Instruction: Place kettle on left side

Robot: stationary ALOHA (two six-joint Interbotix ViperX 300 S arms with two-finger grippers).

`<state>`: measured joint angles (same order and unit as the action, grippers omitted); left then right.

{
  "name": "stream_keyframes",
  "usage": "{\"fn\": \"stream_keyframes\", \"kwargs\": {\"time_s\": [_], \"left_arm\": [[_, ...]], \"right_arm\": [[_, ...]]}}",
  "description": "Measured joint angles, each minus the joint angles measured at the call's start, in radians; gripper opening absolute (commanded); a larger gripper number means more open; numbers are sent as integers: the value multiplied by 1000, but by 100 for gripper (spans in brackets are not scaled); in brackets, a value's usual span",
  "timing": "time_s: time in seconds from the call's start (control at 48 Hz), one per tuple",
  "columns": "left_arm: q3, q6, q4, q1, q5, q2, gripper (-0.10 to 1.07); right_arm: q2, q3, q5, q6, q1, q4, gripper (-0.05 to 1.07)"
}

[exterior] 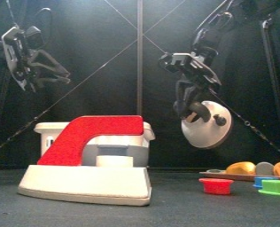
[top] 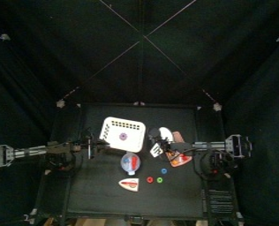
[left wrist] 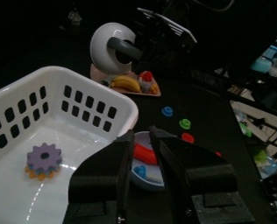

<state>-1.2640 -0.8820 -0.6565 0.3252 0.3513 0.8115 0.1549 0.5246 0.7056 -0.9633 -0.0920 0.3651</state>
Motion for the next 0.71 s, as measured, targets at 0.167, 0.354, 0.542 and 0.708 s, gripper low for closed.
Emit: {"fn": "stream_keyframes", "kwargs": {"time_s": [0.167, 0.354, 0.542, 0.708], "left_arm": [[2, 2, 0, 0, 0, 9, 65], [-18, 20, -12, 2, -2, 38, 65], [-28, 35, 11, 14, -3, 49, 65], [-31, 51, 29, 25, -5, 49, 65]], "right_arm": [[8, -11, -57, 3, 15, -14, 54], [46, -18, -201, 3, 64, -21, 54], [44, -21, -508, 5, 114, -26, 54], [-3, -23, -706, 3, 118, -28, 54]]}}
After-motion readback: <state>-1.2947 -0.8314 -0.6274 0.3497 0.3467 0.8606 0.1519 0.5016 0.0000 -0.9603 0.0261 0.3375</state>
